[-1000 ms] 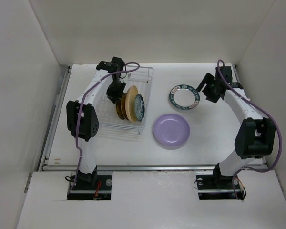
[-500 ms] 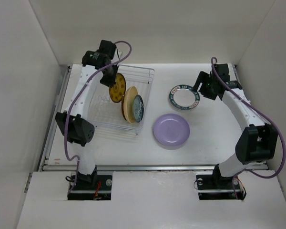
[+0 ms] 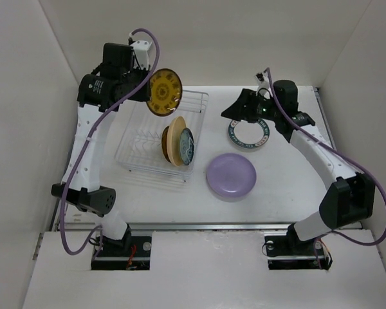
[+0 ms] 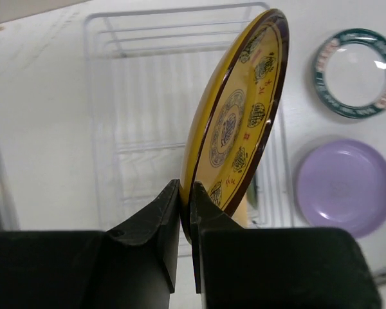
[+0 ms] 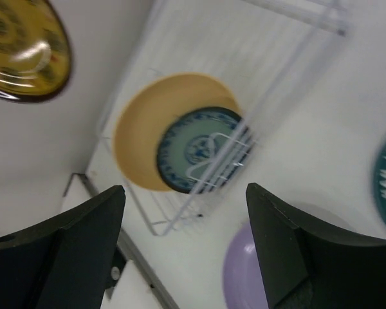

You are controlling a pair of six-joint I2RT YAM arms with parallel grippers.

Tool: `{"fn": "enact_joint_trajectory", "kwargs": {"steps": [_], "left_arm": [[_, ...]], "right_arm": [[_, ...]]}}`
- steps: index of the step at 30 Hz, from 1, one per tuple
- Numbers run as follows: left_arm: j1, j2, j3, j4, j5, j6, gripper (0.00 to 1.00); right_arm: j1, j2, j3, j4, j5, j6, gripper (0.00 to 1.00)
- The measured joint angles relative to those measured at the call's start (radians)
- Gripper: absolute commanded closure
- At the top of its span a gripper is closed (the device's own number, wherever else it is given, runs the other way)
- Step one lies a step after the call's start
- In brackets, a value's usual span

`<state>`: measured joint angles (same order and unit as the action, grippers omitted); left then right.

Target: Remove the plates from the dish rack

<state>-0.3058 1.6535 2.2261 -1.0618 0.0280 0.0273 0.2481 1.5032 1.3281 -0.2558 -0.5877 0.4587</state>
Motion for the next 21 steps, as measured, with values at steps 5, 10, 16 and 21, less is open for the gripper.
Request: {"fn": "enact_joint_trajectory", "kwargs": {"steps": [5, 10, 16, 21], "left_arm": [[0.0, 0.02, -0.037, 0.033, 0.234, -0.04, 1.0], [-0.002, 0.072, -0.15, 0.043, 0.42, -0.063, 1.0], [-0.002, 0.123, -0.192, 0.046, 0.502, -0.081, 1.0], [0.01, 0.12, -0.192, 0.055, 0.522, -0.076, 1.0]], "right_arm": [[0.044, 0.016, -0.017, 0.239, -0.121, 0.126, 0.17], [0.079, 0.086, -0.016, 0.336, -0.153, 0.187, 0.17], [0.143, 0.166, -0.016, 0.354, -0.149, 0.223, 0.48], [0.167, 0.199, -0.016, 0.381, -0.181, 0.269, 1.0]]}}
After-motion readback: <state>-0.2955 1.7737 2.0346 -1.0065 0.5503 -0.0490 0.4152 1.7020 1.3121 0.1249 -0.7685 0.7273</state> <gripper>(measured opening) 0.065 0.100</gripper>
